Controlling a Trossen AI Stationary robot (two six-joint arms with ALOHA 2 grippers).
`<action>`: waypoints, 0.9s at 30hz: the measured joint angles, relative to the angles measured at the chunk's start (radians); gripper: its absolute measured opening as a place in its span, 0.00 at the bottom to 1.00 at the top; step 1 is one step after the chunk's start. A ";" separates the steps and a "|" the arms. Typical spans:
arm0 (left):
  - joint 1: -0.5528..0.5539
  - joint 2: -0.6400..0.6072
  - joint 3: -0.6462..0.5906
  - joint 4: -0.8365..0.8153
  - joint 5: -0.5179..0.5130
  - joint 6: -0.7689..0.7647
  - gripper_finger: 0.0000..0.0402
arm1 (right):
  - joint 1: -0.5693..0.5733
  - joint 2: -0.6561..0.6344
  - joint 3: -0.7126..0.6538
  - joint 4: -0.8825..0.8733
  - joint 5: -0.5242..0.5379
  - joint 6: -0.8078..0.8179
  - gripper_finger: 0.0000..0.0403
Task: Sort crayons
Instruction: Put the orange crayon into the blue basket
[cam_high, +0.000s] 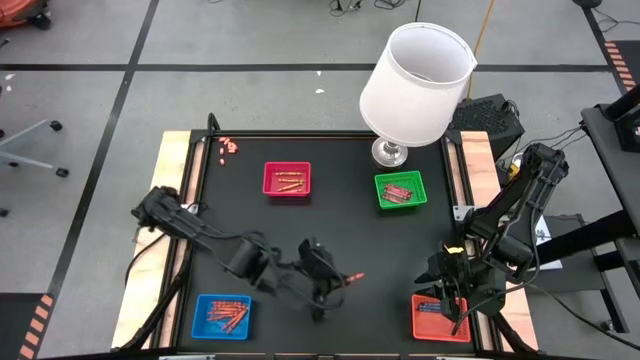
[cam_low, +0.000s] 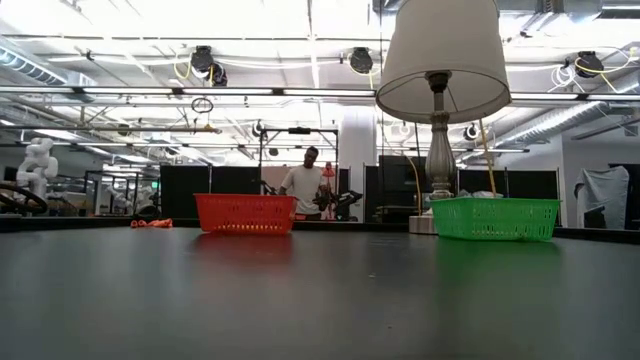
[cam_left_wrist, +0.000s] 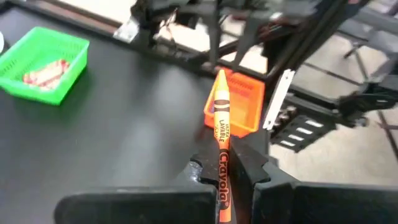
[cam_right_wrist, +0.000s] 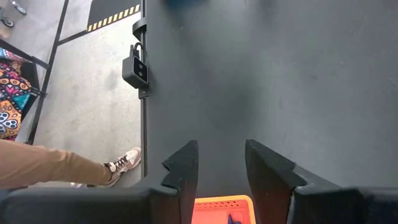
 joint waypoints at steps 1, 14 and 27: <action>-0.005 -0.014 0.000 0.000 0.000 0.014 0.02 | 0.000 0.000 0.000 0.000 0.000 0.001 0.29; -0.068 -0.162 0.001 -0.224 0.004 0.018 0.03 | 0.000 0.000 0.000 0.041 0.006 0.008 0.29; -0.162 -0.178 0.001 -0.306 0.021 -0.042 0.03 | 0.000 0.000 0.000 0.140 0.007 -0.185 0.29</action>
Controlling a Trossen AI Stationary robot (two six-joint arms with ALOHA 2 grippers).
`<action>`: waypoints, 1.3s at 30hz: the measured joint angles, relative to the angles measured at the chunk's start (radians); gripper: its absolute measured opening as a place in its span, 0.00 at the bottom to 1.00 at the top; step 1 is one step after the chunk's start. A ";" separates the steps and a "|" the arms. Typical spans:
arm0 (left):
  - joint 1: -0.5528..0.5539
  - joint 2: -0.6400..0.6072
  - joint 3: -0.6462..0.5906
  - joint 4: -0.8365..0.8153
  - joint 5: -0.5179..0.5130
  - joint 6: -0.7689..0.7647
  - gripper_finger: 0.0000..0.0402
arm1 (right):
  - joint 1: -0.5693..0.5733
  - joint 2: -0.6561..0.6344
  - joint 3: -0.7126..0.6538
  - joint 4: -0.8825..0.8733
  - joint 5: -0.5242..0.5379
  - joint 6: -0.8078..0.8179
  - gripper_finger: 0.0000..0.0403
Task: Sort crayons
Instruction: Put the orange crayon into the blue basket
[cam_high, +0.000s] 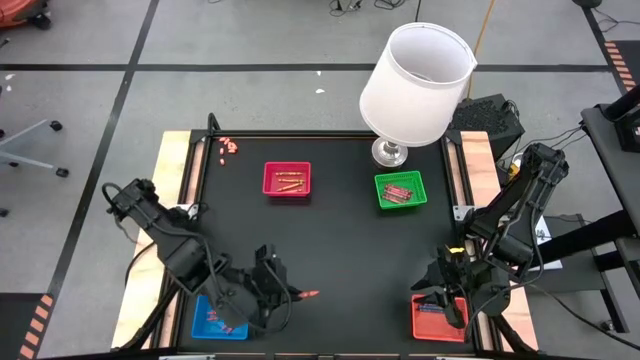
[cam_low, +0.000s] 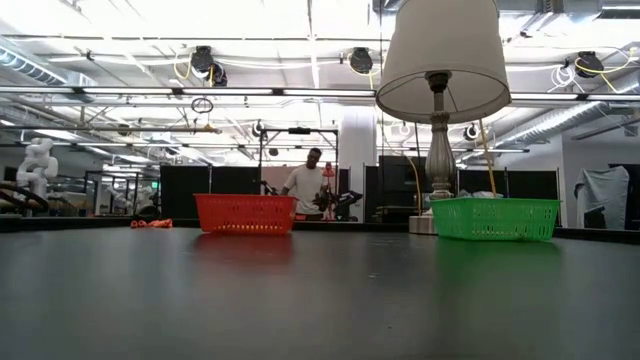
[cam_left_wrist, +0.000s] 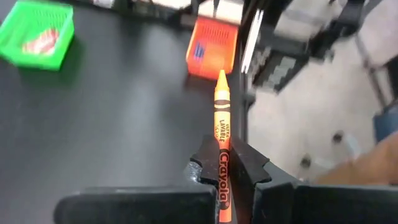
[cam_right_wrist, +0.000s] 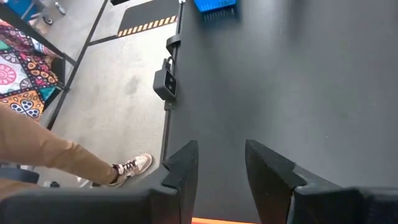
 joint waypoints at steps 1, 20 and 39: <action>-0.012 0.000 0.000 -0.034 0.004 -0.019 0.03 | 0.000 0.000 0.000 0.002 0.000 0.001 0.29; -0.293 0.001 -0.162 -0.391 0.104 -0.308 0.03 | 0.000 0.000 0.000 0.006 -0.001 0.025 0.29; -0.387 0.001 -0.633 -0.107 0.297 -0.392 0.03 | -0.037 0.001 0.000 0.111 0.023 0.038 0.29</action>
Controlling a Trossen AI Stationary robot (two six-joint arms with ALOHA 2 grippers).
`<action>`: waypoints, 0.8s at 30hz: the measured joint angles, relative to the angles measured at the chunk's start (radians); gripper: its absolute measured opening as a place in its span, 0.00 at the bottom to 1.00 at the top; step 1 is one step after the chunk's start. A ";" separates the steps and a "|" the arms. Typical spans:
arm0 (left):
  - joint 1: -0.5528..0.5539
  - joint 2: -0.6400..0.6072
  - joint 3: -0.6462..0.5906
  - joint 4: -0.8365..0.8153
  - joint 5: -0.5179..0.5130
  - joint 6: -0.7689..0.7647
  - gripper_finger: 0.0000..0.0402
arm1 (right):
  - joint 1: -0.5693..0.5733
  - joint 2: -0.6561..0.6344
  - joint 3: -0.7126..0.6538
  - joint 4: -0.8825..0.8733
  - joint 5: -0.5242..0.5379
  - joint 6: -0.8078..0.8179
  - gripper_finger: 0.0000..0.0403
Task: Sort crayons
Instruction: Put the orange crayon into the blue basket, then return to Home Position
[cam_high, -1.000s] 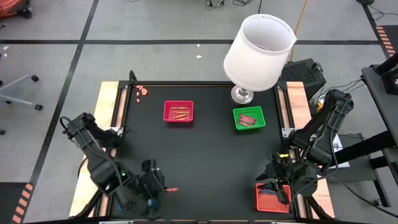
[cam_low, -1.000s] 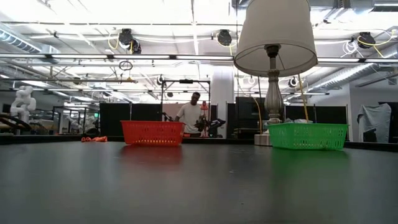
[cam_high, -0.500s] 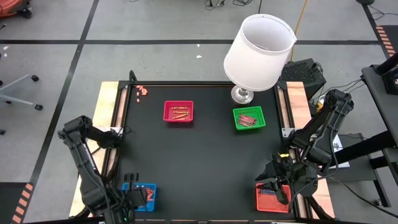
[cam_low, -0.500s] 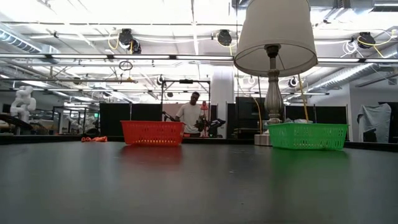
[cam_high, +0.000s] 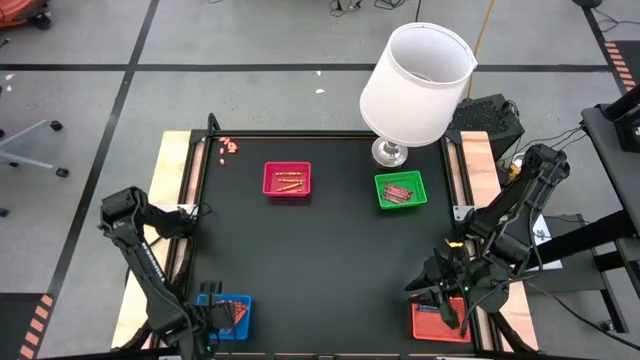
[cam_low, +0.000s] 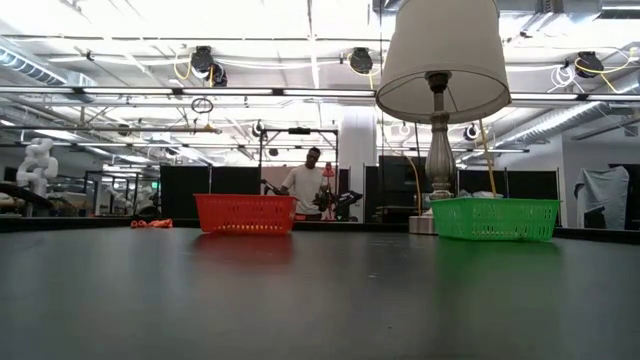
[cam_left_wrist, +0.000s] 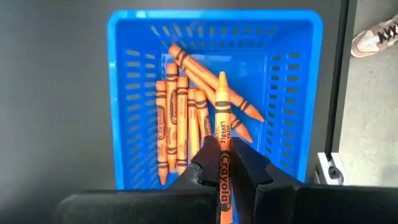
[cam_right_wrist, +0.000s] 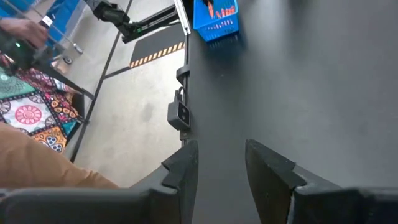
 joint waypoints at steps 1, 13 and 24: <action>-0.001 0.000 -0.009 0.009 0.000 0.000 0.03 | -0.003 0.000 0.000 0.007 0.000 0.000 0.29; -0.001 0.000 -0.146 0.047 0.001 -0.019 0.18 | -0.064 0.000 0.000 0.019 0.000 0.000 0.29; 0.020 -0.081 -0.094 0.028 0.078 -0.066 0.45 | -0.113 0.001 0.000 0.047 0.000 -0.015 0.29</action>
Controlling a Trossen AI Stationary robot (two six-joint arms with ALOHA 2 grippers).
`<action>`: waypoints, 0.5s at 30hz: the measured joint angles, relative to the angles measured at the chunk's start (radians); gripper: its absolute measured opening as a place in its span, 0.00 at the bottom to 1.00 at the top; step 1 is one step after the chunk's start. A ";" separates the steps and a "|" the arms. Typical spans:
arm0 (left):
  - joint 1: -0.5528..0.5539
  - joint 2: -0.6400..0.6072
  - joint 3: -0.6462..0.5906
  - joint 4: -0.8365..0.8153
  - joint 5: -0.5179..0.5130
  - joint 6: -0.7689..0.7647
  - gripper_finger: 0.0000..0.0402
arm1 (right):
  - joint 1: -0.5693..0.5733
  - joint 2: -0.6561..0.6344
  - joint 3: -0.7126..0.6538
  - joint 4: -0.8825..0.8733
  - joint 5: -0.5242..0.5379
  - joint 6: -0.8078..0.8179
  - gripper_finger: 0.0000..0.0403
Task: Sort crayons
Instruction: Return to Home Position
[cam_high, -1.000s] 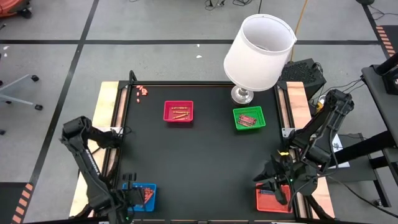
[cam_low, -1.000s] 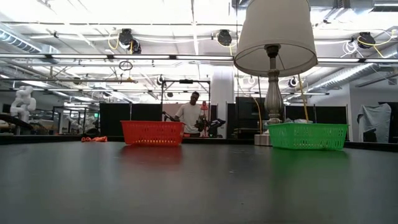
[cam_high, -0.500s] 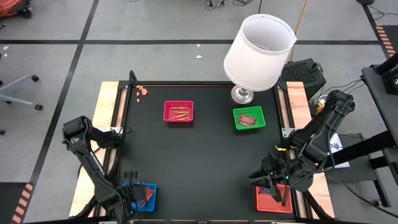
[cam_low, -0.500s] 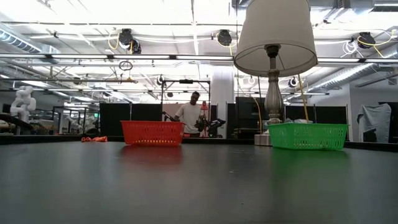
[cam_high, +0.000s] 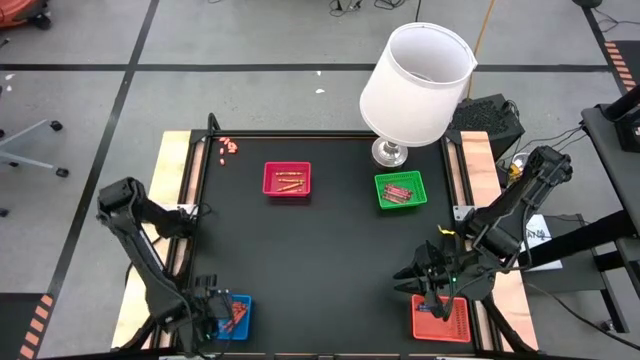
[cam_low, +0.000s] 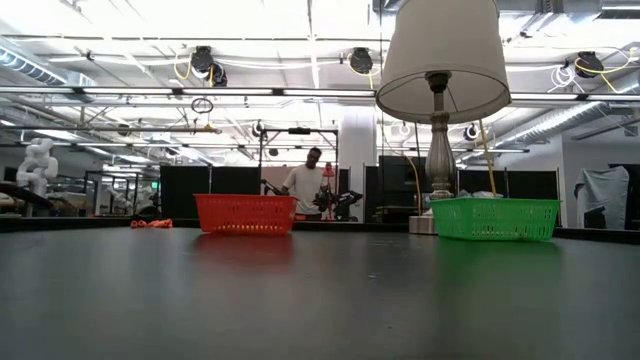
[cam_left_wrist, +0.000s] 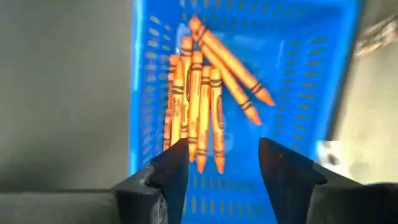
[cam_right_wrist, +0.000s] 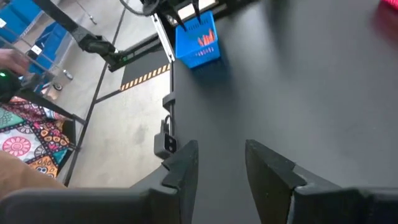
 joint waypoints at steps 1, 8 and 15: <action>0.006 -0.025 0.011 -0.013 -0.002 -0.020 0.46 | -0.007 0.000 0.000 0.010 0.000 -0.015 0.29; 0.068 -0.220 0.070 -0.028 -0.094 -0.039 0.46 | -0.074 -0.001 0.000 0.124 0.000 -0.229 0.28; 0.175 -0.366 0.122 -0.069 -0.165 0.046 0.45 | -0.126 -0.029 0.000 0.212 -0.003 -0.459 0.15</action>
